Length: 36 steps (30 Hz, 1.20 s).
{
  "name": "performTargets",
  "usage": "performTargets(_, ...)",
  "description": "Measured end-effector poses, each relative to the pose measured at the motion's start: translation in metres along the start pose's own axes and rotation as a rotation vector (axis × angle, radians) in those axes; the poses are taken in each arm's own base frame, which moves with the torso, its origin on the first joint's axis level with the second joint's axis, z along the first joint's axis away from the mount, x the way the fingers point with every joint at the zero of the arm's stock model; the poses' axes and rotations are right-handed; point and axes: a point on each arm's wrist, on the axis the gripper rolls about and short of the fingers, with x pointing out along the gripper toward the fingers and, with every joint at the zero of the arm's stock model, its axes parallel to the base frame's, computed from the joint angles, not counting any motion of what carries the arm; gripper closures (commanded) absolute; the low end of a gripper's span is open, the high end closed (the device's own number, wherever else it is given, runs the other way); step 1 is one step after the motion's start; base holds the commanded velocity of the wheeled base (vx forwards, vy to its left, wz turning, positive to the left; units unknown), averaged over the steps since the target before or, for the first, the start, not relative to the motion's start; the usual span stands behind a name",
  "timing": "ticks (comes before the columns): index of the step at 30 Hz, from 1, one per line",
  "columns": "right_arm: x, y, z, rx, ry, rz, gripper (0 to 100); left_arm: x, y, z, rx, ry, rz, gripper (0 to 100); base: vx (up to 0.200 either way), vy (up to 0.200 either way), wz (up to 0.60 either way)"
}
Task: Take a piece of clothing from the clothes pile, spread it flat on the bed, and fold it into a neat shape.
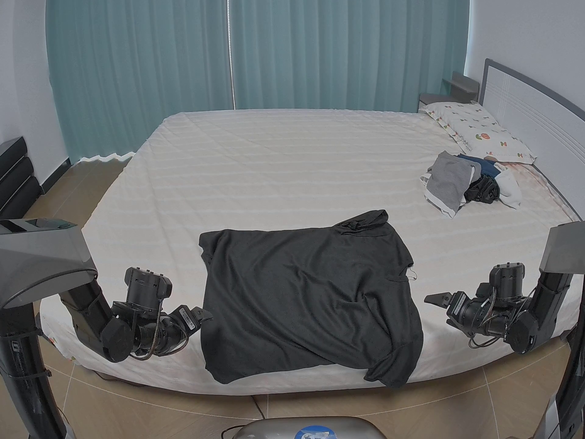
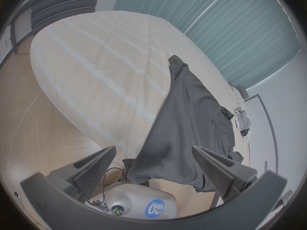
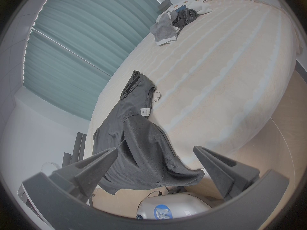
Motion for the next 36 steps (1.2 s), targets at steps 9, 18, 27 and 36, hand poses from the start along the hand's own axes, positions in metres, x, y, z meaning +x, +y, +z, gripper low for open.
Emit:
performTargets(9,0.000,0.000,0.000,-0.001,0.001,0.001,0,0.000,-0.001,0.000,-0.016,0.003,-0.009,0,0.000,0.089,0.00)
performTargets(18,0.001,0.001,0.000,-0.002,-0.001,0.004,0,0.001,-0.002,0.002,-0.028,-0.008,-0.016,0,0.044,0.000,0.00)
performTargets(27,0.002,0.002,0.000,-0.005,0.000,0.007,0,0.003,-0.008,0.007,-0.061,-0.025,-0.037,0,0.200,0.000,0.00)
performTargets(36,0.002,0.003,0.000,-0.006,-0.001,0.009,0,0.006,-0.018,0.015,-0.135,-0.054,-0.071,0,0.089,0.000,0.00)
